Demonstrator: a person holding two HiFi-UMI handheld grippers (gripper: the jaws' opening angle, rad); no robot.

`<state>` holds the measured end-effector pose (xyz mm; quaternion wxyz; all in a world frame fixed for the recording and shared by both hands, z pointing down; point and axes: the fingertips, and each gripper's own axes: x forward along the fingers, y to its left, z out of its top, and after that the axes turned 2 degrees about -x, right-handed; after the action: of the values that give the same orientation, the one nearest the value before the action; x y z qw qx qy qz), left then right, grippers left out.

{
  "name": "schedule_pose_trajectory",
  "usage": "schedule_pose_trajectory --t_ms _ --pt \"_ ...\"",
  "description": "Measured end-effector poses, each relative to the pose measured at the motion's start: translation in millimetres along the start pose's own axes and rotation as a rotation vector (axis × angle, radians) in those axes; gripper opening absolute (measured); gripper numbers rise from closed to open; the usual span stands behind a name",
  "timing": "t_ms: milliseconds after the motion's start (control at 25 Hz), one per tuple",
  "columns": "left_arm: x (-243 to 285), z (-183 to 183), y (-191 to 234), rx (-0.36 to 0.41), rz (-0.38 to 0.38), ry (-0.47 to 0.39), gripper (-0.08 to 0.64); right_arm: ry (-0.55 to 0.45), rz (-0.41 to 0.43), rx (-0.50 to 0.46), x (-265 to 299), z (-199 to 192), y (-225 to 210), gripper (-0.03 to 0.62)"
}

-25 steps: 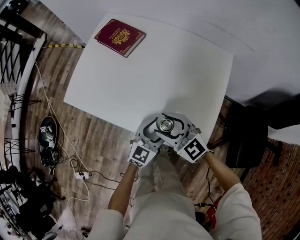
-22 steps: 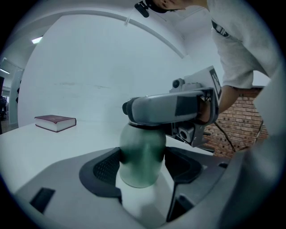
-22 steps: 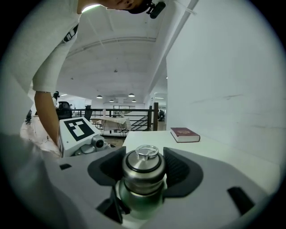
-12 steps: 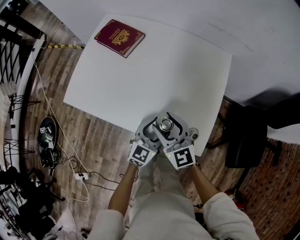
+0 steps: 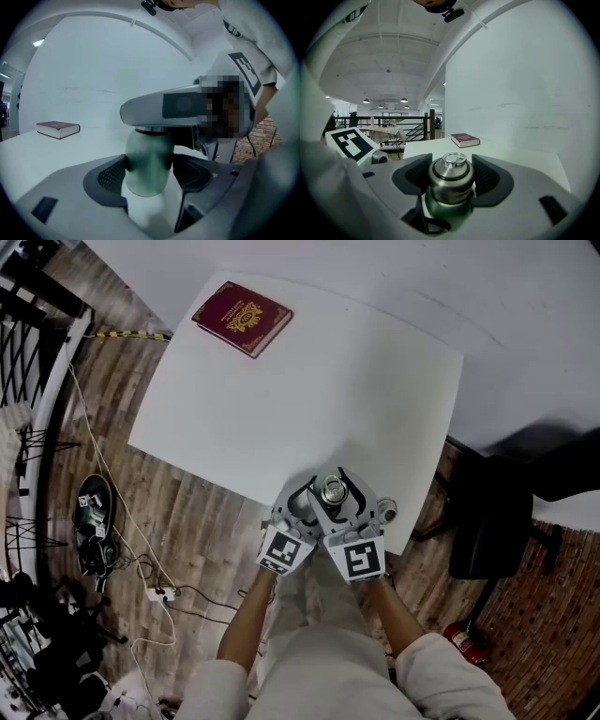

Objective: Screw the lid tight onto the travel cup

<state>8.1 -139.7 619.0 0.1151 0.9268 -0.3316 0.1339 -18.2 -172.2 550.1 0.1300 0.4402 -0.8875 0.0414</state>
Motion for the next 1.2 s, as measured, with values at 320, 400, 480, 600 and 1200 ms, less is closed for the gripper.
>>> schedule_pose_trajectory --t_ms 320,400,480,600,1200 --pt "0 0 0 0.006 -0.004 0.0 0.311 -0.011 0.354 -0.106 -7 3 17 0.348" --pt "-1 0 0 0.009 -0.003 0.001 0.312 0.015 0.445 -0.12 -7 1 19 0.347" --pt "0 -1 0 0.009 -0.003 0.001 0.311 0.031 0.529 -0.142 -7 0 21 0.345" --pt "0 -1 1 0.007 -0.003 -0.003 0.311 0.073 0.651 -0.183 -7 -3 27 0.342" --pt "0 0 1 0.008 -0.004 0.002 0.311 0.082 0.711 -0.214 -1 -3 34 0.256"
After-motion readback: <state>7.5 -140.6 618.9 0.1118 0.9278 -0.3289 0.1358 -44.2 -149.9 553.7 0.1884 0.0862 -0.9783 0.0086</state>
